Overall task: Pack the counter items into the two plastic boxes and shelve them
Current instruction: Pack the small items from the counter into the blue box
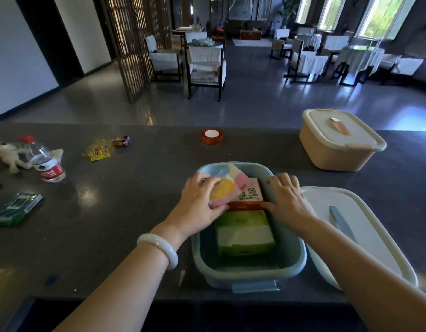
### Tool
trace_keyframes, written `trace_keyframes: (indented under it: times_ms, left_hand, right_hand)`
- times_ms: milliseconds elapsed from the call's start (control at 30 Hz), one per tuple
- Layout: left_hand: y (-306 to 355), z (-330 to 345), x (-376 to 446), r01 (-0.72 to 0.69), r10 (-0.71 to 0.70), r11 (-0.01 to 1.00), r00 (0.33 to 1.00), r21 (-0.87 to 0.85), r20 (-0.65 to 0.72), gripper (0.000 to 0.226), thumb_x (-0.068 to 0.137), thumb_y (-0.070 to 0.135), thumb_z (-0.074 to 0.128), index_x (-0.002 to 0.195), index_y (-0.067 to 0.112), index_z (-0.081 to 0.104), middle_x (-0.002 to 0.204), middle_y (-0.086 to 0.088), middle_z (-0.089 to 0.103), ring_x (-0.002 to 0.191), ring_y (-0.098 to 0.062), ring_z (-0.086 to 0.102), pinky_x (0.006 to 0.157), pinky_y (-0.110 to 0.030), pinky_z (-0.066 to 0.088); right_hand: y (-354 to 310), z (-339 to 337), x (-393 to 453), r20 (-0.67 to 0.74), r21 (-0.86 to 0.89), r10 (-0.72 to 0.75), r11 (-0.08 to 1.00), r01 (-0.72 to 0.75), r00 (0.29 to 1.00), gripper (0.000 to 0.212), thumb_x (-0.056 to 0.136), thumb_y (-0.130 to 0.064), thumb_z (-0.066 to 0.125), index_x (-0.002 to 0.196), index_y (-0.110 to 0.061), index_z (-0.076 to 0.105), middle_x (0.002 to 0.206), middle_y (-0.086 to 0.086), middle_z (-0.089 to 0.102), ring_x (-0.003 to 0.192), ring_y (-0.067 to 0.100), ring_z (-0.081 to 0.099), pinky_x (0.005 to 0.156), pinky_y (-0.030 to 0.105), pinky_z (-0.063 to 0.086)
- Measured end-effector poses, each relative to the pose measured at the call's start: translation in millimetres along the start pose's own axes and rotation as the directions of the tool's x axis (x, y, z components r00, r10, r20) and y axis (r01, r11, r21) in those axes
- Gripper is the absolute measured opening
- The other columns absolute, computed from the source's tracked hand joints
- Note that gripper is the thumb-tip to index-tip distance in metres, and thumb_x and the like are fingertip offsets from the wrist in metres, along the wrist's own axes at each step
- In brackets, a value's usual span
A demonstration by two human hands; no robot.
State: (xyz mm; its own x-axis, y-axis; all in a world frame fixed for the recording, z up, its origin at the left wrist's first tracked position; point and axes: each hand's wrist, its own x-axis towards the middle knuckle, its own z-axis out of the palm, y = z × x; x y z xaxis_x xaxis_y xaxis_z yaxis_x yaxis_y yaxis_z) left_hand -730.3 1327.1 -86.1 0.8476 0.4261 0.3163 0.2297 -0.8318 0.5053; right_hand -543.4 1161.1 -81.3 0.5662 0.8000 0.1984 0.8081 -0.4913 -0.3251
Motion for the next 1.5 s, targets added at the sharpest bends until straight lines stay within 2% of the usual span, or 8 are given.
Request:
trace_keyframes:
  times_ms: [167,300,433,600,700,967,1133,1500]
  left_hand:
    - [12.2,13.4,-3.8,-0.113,0.107,0.993,0.971,0.018,0.215,0.067,0.078,0.047,0.071,0.137,0.029,0.043,0.127,0.011,0.032,0.121,-0.009,0.031,0.106,-0.030,0.034]
    - [11.7,26.3,-0.7,-0.109,0.072,0.992,0.913,0.070,0.402,0.075,0.079,0.048,0.069,0.142,0.024,0.037,0.136,0.009,0.030,0.132,-0.016,0.027,0.115,-0.039,0.028]
    - [15.8,31.9,4.7,-0.067,0.016,0.994,0.879,0.090,0.476,0.077,0.081,0.043,0.071,0.144,0.024,0.032,0.142,0.006,0.029,0.136,-0.017,0.025,0.116,-0.043,0.029]
    - [20.8,37.4,10.8,-0.009,-0.045,0.995,0.852,0.101,0.521,0.078,0.085,0.013,0.069,0.148,0.020,0.024,0.148,0.005,0.023,0.141,-0.019,0.018,0.118,-0.043,0.025]
    - [18.4,39.6,12.4,0.032,-0.083,0.994,0.839,0.103,0.538,0.082,0.086,0.006,0.064,0.151,0.022,0.017,0.154,0.006,0.014,0.145,-0.021,0.009,0.119,-0.044,0.020]
    - [20.7,44.5,9.5,-0.142,0.028,0.972,0.862,0.189,0.506,0.073,0.076,0.032,0.077,0.135,0.027,0.036,0.142,0.000,0.031,0.130,-0.025,0.029,0.108,-0.046,0.033]
    - [19.9,43.5,9.7,-0.155,0.019,0.967,0.837,0.203,0.547,0.070,0.080,0.029,0.073,0.137,0.033,0.033,0.146,0.004,0.027,0.134,-0.026,0.024,0.111,-0.049,0.028]
    - [21.5,47.1,9.8,-0.183,0.059,0.968,0.830,0.170,0.555,0.069,0.073,0.033,0.079,0.127,0.033,0.036,0.141,0.004,0.029,0.126,-0.023,0.029,0.105,-0.049,0.036]
  right_hand:
    - [10.6,13.1,-2.1,0.046,0.125,0.162,0.978,-0.167,0.986,0.047,0.093,-0.017,0.047,0.138,-0.023,0.037,0.139,0.004,0.039,0.126,0.026,0.033,0.102,0.039,0.032]
    - [13.2,15.8,-1.3,0.087,0.164,0.215,0.960,-0.227,0.973,0.057,0.094,-0.019,0.046,0.147,-0.025,0.026,0.145,0.005,0.038,0.132,0.026,0.035,0.105,0.044,0.036]
    - [13.0,16.3,-1.9,0.116,0.158,0.224,0.958,-0.241,0.968,0.058,0.094,-0.025,0.047,0.147,-0.028,0.022,0.143,0.007,0.040,0.131,0.028,0.038,0.102,0.047,0.038]
    - [11.5,15.8,-1.8,0.126,0.183,0.235,0.949,-0.255,0.964,0.059,0.095,-0.029,0.048,0.147,-0.029,0.020,0.141,0.008,0.041,0.130,0.029,0.040,0.102,0.047,0.040]
    - [10.9,14.7,-1.5,0.138,0.175,0.235,0.950,-0.257,0.962,0.062,0.095,-0.030,0.050,0.148,-0.029,0.018,0.141,0.009,0.042,0.130,0.028,0.040,0.102,0.046,0.039]
    - [6.9,14.0,-2.2,0.107,0.158,0.215,0.960,-0.230,0.971,0.063,0.091,-0.035,0.059,0.143,-0.022,0.025,0.133,0.011,0.048,0.124,0.030,0.043,0.096,0.046,0.041]
    - [5.7,13.7,-2.1,0.111,0.160,0.212,0.960,-0.228,0.971,0.066,0.090,-0.035,0.061,0.143,-0.023,0.023,0.131,0.011,0.048,0.122,0.030,0.045,0.095,0.046,0.043]
    - [3.1,11.4,-3.4,0.131,0.130,0.215,0.964,-0.232,0.968,0.069,0.090,-0.031,0.063,0.144,-0.022,0.021,0.131,0.012,0.048,0.122,0.030,0.047,0.097,0.044,0.044]
